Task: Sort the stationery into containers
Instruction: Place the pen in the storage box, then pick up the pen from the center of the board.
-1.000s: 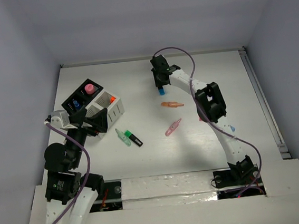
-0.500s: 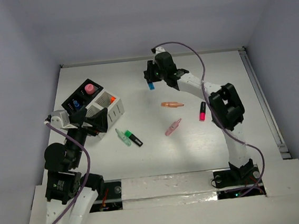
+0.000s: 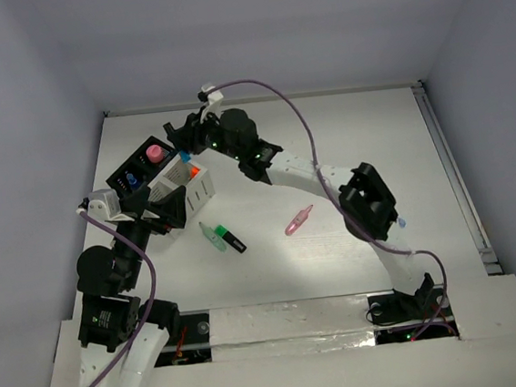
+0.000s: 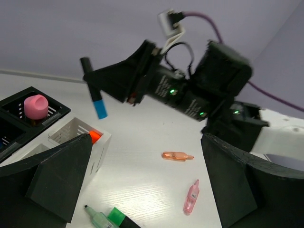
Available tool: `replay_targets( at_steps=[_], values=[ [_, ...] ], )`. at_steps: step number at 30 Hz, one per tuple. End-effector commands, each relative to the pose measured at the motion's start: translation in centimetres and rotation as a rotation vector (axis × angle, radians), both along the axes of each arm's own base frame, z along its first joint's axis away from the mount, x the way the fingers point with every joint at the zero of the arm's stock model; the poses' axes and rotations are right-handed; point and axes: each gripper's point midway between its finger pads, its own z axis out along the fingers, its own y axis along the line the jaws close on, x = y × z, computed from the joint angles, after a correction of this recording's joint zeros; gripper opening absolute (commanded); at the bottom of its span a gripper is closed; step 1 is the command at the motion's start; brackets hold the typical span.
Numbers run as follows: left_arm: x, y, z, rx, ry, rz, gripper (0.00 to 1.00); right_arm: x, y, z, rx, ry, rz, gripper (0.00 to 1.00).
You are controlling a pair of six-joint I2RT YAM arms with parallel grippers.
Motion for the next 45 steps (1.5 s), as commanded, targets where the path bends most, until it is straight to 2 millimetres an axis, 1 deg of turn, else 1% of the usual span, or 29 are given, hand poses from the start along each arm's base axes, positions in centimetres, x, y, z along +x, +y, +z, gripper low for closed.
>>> replay_targets(
  at_steps=[1,2,4,6,8,9,11,12,13,14,15,17,18,20,21,24,25,26,29,32,33,34,36,38,40,41,43,44,45],
  values=[
    [0.0,0.0,1.0,-0.008,-0.039,-0.002,0.99,1.2,1.4,1.3,0.075,-0.037,-0.012,0.01],
    [0.0,0.0,1.0,-0.008,-0.041,-0.002,0.99,1.2,2.4,0.9,0.075,-0.04,-0.008,0.01],
    [0.0,0.0,1.0,-0.008,-0.039,-0.002,0.99,1.4,3.0,0.5,0.07,-0.049,-0.022,0.01],
    [0.0,0.0,1.0,-0.008,-0.039,0.001,0.99,1.6,4.1,-0.8,0.053,-0.044,-0.02,0.01],
    [-0.1,0.0,1.1,-0.009,-0.043,0.001,0.99,2.1,4.3,-2.2,0.037,-0.041,-0.031,0.01],
    [-0.1,0.0,1.1,-0.009,-0.043,0.001,0.99,1.7,4.7,-3.0,0.025,-0.036,-0.027,0.01],
    [-0.1,0.1,1.1,-0.008,-0.045,0.002,0.99,1.8,4.4,-3.4,0.027,-0.048,-0.039,0.02],
    [-0.1,0.1,1.1,-0.01,-0.045,0.001,0.99,1.1,4.5,-4.7,0.004,-0.044,-0.039,0.02],
    [-0.1,0.1,1.1,-0.01,-0.045,0.001,0.99,1.0,4.3,-4.8,0.005,-0.047,-0.039,0.02],
    [-0.1,0.0,1.0,-0.009,-0.043,0.0,0.99,0.3,4.5,-4.6,0.021,-0.06,-0.03,0.04],
    [-0.1,0.0,1.1,-0.01,-0.045,0.001,0.99,0.4,3.9,-5.4,0.01,-0.048,-0.057,0.08],
    [-0.1,0.0,1.1,-0.009,-0.043,0.0,0.99,-0.3,4.0,-5.1,0.022,-0.06,-0.049,0.16],
    [-0.1,0.0,1.1,-0.011,-0.045,0.0,0.99,-0.3,3.8,-4.9,0.023,-0.071,-0.052,0.31],
    [-0.1,0.0,1.0,-0.01,-0.041,0.001,0.99,-0.5,3.6,-4.3,0.022,-0.083,-0.05,0.43],
    [0.0,0.0,1.0,-0.008,-0.041,0.0,0.99,-1.1,3.9,-3.9,0.019,-0.095,-0.041,0.56],
    [0.0,0.0,1.0,-0.008,-0.041,0.0,0.99,-1.6,3.5,-2.4,0.02,-0.115,-0.033,0.73],
    [0.0,0.0,0.9,-0.011,-0.038,-0.001,0.99,-1.7,3.3,-1.9,0.023,-0.119,-0.032,0.74],
    [0.0,0.0,1.0,-0.01,-0.04,0.0,0.99,-2.0,2.8,-0.4,0.037,-0.136,-0.035,0.76],
    [0.0,-0.1,0.9,-0.009,-0.037,-0.002,0.99,-3.1,2.1,-0.1,0.014,-0.144,-0.01,0.76],
    [0.0,-0.1,1.0,-0.009,-0.04,-0.005,0.99,-4.3,0.0,-0.1,-0.025,-0.135,-0.024,0.69],
    [0.0,-0.1,1.0,-0.009,-0.042,-0.005,0.99,-5.1,-1.2,-0.7,-0.057,-0.127,-0.023,0.5],
    [-0.1,-0.1,1.0,-0.01,-0.043,-0.006,0.99,-5.5,-1.8,-1.2,-0.082,-0.114,-0.022,0.41],
    [-0.1,-0.1,1.1,-0.008,-0.045,-0.006,0.99,-5.9,-3.4,-3.9,-0.172,-0.057,-0.048,0.1],
    [-0.2,-0.1,1.1,-0.009,-0.048,-0.008,0.99,-6.7,-5.4,-7.5,-0.271,0.026,-0.07,0.0],
    [-0.2,-0.1,1.2,-0.01,-0.05,-0.006,0.99,-7.9,-6.4,-9.9,-0.323,0.079,-0.05,0.0],
    [-0.2,-0.1,1.2,-0.01,-0.051,-0.008,0.99,-8.8,-7.0,-12.6,-0.382,0.14,-0.029,0.02],
    [-0.3,-0.1,1.2,-0.011,-0.051,-0.009,0.99,-9.7,-7.4,-14.7,-0.427,0.194,-0.001,0.14],
    [-0.3,-0.1,1.3,-0.012,-0.054,-0.008,0.99,-10.4,-7.5,-16.5,-0.458,0.233,0.029,0.21],
    [-0.3,-0.1,1.2,-0.01,-0.053,-0.008,0.99,-10.7,-7.6,-17.3,-0.465,0.251,0.034,0.36]
  ],
)
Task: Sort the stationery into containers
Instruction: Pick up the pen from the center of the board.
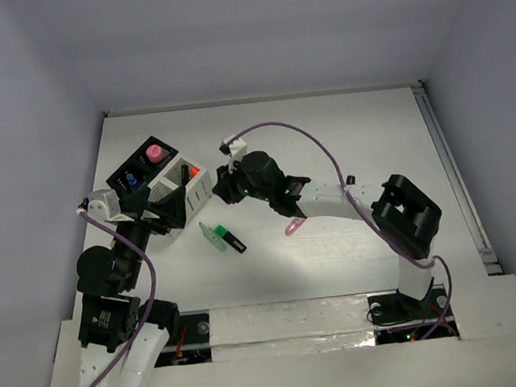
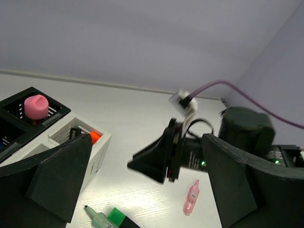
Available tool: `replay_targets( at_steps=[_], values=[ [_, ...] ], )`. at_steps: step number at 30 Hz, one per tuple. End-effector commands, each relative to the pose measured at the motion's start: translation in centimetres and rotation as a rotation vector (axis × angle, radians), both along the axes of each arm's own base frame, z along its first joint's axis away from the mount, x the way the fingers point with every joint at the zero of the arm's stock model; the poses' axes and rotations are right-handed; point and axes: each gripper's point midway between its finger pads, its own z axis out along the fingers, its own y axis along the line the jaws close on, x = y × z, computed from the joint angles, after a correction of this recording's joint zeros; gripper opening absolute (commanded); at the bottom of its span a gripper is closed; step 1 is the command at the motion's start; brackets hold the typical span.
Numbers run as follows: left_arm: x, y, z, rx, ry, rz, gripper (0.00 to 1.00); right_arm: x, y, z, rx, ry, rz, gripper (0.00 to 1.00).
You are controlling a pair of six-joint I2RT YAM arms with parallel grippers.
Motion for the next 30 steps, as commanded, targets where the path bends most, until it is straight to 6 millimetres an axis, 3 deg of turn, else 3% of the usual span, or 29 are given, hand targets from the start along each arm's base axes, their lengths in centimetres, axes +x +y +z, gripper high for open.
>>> replay_targets(
  at_steps=[1,3,5,14,25,30],
  values=[
    [-0.3,-0.1,1.2,-0.01,-0.052,-0.01,0.99,-2.6,-0.9,-5.7,-0.128,0.13,0.049,0.43],
    [-0.2,-0.1,1.1,-0.009,-0.051,-0.01,0.99,-2.8,-1.1,-7.2,-0.171,0.147,0.058,0.56],
    [-0.2,-0.2,1.1,-0.009,-0.049,-0.011,0.99,-3.5,-1.0,-8.5,-0.226,0.167,0.078,0.6],
    [-0.3,-0.2,1.1,-0.008,-0.051,-0.014,0.99,-4.8,0.2,-14.1,-0.429,0.23,0.115,0.57],
    [-0.2,-0.3,1.1,-0.007,-0.05,-0.017,0.99,-5.3,-0.1,-14.5,-0.472,0.223,0.102,0.52],
    [-0.1,-0.3,1.1,-0.009,-0.049,-0.018,0.99,-6.0,-0.2,-13.0,-0.451,0.21,0.109,0.52]
  ],
)
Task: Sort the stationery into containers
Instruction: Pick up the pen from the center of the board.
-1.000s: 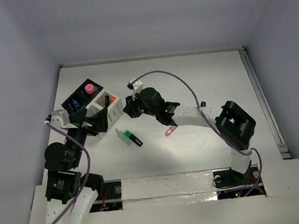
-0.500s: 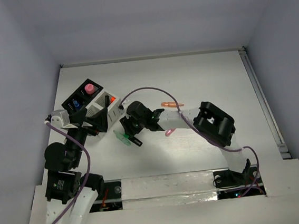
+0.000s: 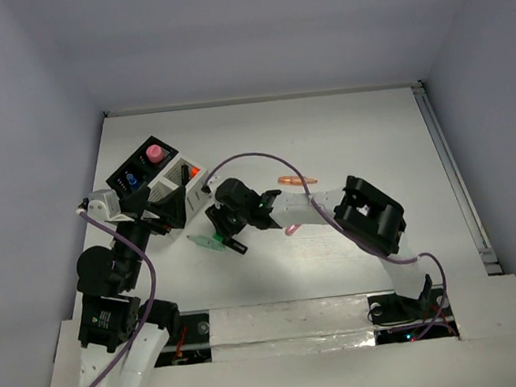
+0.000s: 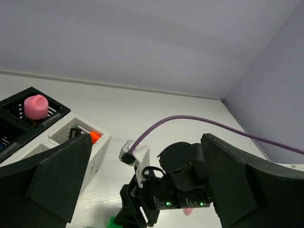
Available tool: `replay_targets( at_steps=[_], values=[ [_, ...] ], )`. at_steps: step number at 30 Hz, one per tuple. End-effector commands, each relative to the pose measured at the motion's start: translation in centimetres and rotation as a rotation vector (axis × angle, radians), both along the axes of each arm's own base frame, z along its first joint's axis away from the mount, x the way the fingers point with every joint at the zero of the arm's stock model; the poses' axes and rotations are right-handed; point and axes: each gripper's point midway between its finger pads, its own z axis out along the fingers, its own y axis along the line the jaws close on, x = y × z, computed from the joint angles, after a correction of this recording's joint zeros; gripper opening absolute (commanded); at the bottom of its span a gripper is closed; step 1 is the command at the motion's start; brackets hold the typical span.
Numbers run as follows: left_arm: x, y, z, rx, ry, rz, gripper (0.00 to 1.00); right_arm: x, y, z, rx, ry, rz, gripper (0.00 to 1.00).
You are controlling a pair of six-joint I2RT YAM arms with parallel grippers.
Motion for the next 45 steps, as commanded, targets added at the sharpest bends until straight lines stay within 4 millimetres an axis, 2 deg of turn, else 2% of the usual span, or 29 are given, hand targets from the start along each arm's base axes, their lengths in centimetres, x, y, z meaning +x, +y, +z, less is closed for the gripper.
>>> replay_targets(
  at_steps=[1,4,9,17,23,28,32,39,45],
  values=[
    [-0.1,-0.3,1.1,-0.01,-0.048,-0.019,0.99,-0.5,-0.3,2.5,0.001,-0.038,0.01,0.52],
    [-0.1,-0.3,1.0,-0.008,-0.046,-0.017,0.99,-0.8,-0.2,4.2,0.033,-0.047,0.02,0.51],
    [0.0,-0.4,1.0,-0.009,-0.044,-0.019,0.99,-1.8,0.4,4.9,0.066,-0.015,0.073,0.53],
    [-0.1,-0.4,1.0,-0.008,-0.046,-0.02,0.99,-2.4,0.2,2.0,0.001,0.048,0.088,0.49],
    [-0.1,-0.4,1.1,-0.008,-0.047,-0.02,0.99,-2.8,0.4,1.4,-0.007,0.073,0.105,0.46],
    [-0.2,-0.3,1.1,-0.008,-0.049,-0.02,0.99,-3.4,0.9,1.0,-0.011,0.09,0.123,0.5],
    [-0.3,-0.3,1.1,-0.009,-0.05,-0.02,0.99,-2.8,0.9,0.3,-0.032,0.083,0.101,0.51],
    [-0.2,-0.3,1.1,-0.008,-0.049,-0.017,0.99,-1.2,-1.0,-0.7,-0.132,0.029,0.016,0.47],
    [-0.2,-0.3,1.1,-0.01,-0.048,-0.017,0.99,-0.5,-2.1,-1.3,-0.209,0.003,-0.009,0.52]
  ],
)
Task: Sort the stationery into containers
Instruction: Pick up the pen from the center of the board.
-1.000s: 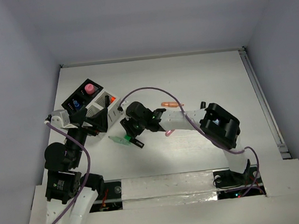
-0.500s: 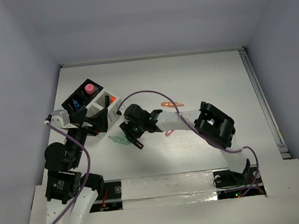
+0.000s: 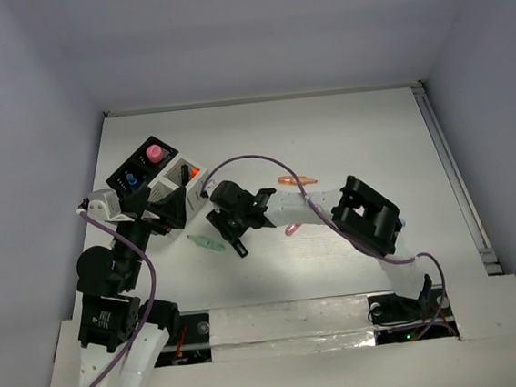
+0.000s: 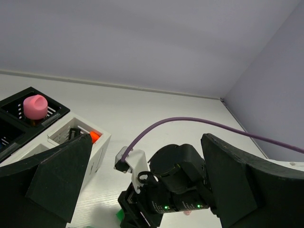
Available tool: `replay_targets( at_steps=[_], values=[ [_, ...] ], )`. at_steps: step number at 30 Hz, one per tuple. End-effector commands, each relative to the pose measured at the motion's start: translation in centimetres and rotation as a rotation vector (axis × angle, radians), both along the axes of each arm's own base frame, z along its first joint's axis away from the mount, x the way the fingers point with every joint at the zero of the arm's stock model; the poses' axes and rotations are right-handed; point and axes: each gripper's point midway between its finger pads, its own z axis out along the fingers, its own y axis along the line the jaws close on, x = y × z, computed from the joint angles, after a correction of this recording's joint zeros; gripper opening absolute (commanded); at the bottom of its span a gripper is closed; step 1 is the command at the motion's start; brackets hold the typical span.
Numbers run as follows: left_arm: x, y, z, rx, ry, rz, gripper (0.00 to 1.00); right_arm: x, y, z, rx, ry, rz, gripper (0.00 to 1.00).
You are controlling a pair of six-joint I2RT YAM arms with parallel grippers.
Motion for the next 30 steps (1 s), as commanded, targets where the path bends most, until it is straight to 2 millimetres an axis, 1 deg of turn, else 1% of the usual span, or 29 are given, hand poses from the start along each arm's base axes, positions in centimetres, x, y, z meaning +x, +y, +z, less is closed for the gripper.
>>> replay_targets(
  at_steps=[1,2,5,6,7,8,11,12,13,14,15,16,17,18,19,20,21,22,23,26,27,29,30],
  values=[
    [-0.2,-0.2,1.1,-0.01,-0.05,-0.013,0.99,0.8,-0.7,-0.4,-0.078,-0.04,-0.015,0.52],
    [-0.2,-0.2,1.1,-0.009,-0.049,-0.013,0.99,0.9,-0.9,-0.5,-0.093,-0.038,-0.017,0.52],
    [-0.2,-0.2,1.1,-0.009,-0.049,-0.013,0.99,1.0,-1.0,-0.4,-0.102,-0.041,-0.02,0.39],
    [-0.3,-0.2,1.1,-0.009,-0.05,-0.015,0.99,1.1,-1.0,-0.3,-0.097,-0.05,-0.026,0.34],
    [-0.3,-0.2,1.1,-0.009,-0.05,-0.015,0.99,1.2,-1.0,-0.1,-0.086,-0.06,-0.033,0.23],
    [-0.2,-0.2,1.1,-0.009,-0.05,-0.015,0.99,1.5,-0.8,0.5,-0.067,-0.078,-0.043,0.21],
    [-0.2,-0.2,1.1,-0.01,-0.052,-0.013,0.99,2.3,-0.3,3.3,0.006,-0.127,-0.076,0.18],
    [-0.2,-0.2,1.1,-0.01,-0.05,-0.013,0.99,2.6,0.4,5.5,0.072,-0.159,-0.086,0.17],
    [-0.3,-0.2,1.2,-0.01,-0.053,-0.013,0.99,2.8,0.7,6.8,0.114,-0.173,-0.098,0.17],
    [-0.3,-0.2,1.1,-0.009,-0.05,-0.015,0.99,3.4,1.4,8.7,0.179,-0.209,-0.112,0.16],
    [-0.3,-0.2,1.1,-0.01,-0.052,-0.013,0.99,3.6,1.7,10.2,0.223,-0.231,-0.118,0.16],
    [-0.2,-0.2,1.1,-0.01,-0.05,-0.013,0.99,3.6,1.8,12.5,0.283,-0.256,-0.123,0.16],
    [-0.3,-0.2,1.1,-0.01,-0.052,-0.015,0.99,3.9,2.6,14.7,0.366,-0.292,-0.121,0.16],
    [-0.3,-0.2,1.1,-0.011,-0.051,-0.015,0.99,4.6,2.8,16.5,0.425,-0.318,-0.131,0.16],
    [-0.3,-0.2,1.1,-0.01,-0.05,-0.013,0.99,4.8,3.2,18.0,0.476,-0.341,-0.129,0.16],
    [-0.3,-0.2,1.1,-0.01,-0.052,-0.015,0.99,5.6,3.7,21.0,0.569,-0.394,-0.134,0.17],
    [-0.3,-0.2,1.1,-0.01,-0.052,-0.013,0.99,5.9,4.0,22.5,0.611,-0.421,-0.137,0.19],
    [-0.2,-0.2,1.0,-0.01,-0.048,-0.015,0.99,6.8,4.1,23.6,0.639,-0.454,-0.145,0.2],
    [-0.3,-0.2,1.1,-0.01,-0.053,-0.013,0.99,7.4,5.1,25.8,0.707,-0.495,-0.144,0.2],
    [-0.3,-0.2,1.2,-0.01,-0.053,-0.013,0.99,8.3,7.0,28.3,0.79,-0.538,-0.128,0.19],
    [-0.3,-0.2,1.1,-0.008,-0.051,-0.013,0.99,8.9,7.9,29.3,0.841,-0.571,-0.13,0.19],
    [-0.5,-0.1,1.2,-0.009,-0.057,-0.011,0.99,10.1,8.2,30.0,0.89,-0.618,-0.152,0.18],
    [-0.5,-0.1,1.2,-0.007,-0.056,-0.011,0.99,10.8,8.8,29.5,0.91,-0.636,-0.165,0.18]
  ],
)
